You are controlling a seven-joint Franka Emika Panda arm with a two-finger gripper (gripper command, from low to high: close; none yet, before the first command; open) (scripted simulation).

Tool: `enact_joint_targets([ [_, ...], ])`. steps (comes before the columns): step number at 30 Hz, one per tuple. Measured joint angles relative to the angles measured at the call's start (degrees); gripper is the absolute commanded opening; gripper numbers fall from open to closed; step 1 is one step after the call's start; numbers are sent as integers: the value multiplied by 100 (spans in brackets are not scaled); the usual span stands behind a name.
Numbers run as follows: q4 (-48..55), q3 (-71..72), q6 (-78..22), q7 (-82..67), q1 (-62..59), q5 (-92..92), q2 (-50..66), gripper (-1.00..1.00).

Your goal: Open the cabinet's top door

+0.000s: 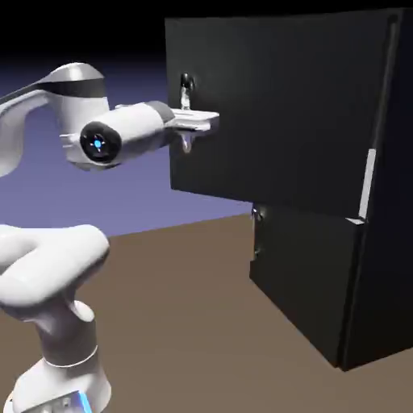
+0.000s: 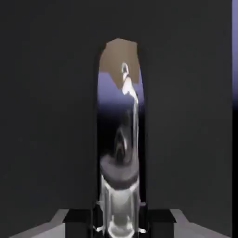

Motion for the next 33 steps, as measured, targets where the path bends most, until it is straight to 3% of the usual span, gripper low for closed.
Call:
enact_joint_targets([
  [13,1005,-2630,-2187,-1291,367,-2525,2212,-100],
  [33,4651,-5714,-5734,-3256,2595,-4476,6368,-100],
])
